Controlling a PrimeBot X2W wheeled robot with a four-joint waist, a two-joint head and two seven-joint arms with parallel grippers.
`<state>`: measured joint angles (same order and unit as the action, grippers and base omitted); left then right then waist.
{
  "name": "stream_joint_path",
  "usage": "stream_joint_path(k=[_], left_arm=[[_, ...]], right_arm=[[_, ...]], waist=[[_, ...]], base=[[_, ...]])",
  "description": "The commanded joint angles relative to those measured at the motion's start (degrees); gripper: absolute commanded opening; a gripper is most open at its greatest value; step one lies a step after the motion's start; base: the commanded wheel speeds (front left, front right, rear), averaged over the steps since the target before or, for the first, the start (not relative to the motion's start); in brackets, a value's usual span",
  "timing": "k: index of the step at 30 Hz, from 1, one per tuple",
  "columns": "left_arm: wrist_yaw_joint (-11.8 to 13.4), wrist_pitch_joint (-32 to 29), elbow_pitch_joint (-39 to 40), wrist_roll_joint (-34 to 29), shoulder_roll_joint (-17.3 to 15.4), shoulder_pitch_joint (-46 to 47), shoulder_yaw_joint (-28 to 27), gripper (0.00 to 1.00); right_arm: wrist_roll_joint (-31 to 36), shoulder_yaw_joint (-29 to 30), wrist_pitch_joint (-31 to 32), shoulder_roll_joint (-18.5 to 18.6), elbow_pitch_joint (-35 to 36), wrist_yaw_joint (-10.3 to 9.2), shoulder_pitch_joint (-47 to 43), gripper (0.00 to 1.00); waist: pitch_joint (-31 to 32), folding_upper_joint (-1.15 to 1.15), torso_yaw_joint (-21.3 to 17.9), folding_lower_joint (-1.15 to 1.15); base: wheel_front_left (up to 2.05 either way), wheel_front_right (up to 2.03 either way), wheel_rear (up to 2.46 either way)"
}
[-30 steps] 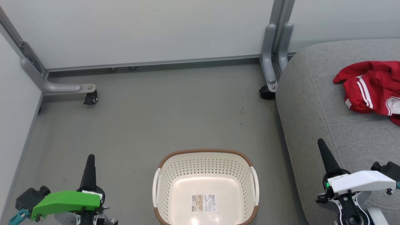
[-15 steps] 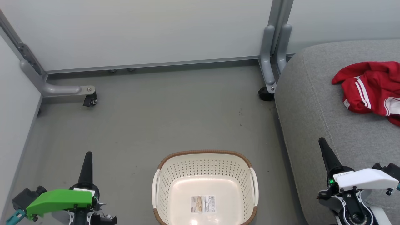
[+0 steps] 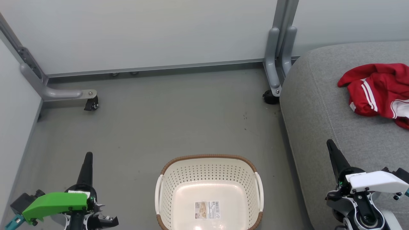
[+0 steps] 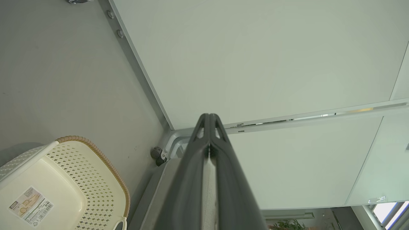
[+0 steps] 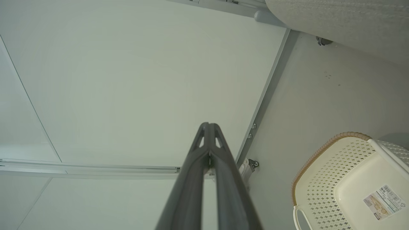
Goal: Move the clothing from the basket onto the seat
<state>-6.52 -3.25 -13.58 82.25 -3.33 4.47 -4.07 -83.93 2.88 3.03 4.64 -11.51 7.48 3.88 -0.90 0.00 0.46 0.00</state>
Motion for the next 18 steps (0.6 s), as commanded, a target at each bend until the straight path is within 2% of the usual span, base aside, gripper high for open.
stream_joint_path(k=[1, 18], left_arm=[[-0.3, -0.3, 0.0, 1.3, -0.3, 1.2, -0.5, 0.00], [-0.9, -2.2, -0.4, 8.2, -0.1, 1.9, -1.6, 0.00]], right_arm=[[-1.3, 0.2, 0.3, 0.2, -0.1, 0.02, 1.1, 0.00], [-7.9, 1.1, 1.4, 0.0, -1.9, 0.02, 2.1, 0.00]], waist=[[0.0, 0.00, 0.0, 0.00], [0.5, 0.00, -0.3, 0.00]], base=[[0.00, 0.00, 0.00], [0.00, 0.00, 0.00]])
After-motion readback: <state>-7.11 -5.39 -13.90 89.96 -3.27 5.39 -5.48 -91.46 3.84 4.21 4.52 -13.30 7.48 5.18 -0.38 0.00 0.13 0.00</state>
